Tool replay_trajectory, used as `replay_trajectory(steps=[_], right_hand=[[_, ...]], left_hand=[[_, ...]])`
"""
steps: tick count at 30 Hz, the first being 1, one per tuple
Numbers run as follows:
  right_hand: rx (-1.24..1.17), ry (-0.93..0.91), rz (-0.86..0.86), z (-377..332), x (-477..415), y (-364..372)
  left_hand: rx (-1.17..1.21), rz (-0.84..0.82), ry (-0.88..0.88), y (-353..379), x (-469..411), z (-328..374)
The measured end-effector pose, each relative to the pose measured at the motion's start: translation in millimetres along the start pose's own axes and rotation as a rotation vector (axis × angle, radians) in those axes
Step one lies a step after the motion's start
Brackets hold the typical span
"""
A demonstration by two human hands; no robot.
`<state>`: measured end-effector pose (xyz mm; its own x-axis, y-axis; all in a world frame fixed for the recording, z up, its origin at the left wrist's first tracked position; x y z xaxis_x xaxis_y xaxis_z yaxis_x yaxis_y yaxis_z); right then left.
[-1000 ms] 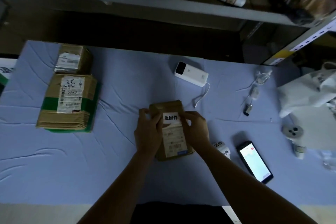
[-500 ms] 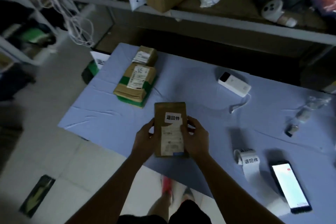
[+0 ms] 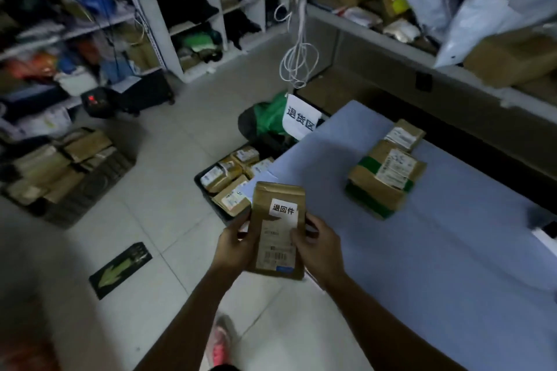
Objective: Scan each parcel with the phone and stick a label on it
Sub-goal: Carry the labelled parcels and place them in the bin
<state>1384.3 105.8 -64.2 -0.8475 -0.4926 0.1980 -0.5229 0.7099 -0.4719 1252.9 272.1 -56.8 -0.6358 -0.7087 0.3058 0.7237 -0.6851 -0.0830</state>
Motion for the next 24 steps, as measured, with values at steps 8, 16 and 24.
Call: replay_trajectory(steps=[8,16,24], right_hand=[[0.034,0.093,-0.095,-84,-64,182],[-0.027,0.274,-0.115,-93,-178,286],[-0.133,0.463,-0.096,-49,-319,374]], left_hand=[[-0.002,-0.025,-0.098,-173,-122,-17],[-0.119,-0.138,-0.127,-220,-283,-37],[-0.406,-0.363,-0.203,-227,-464,-86]])
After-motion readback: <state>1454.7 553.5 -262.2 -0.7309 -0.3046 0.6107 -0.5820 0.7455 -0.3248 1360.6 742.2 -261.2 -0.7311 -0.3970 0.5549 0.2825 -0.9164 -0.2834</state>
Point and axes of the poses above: each hand's wrist, its own x-axis away from the middle knuckle, its own y-axis out of the palm, z = x × y, the point moved 9 cm from there along -x, towards the middle knuckle, and after that the axes turned 8 degrees about x, right-handed, at the moved point
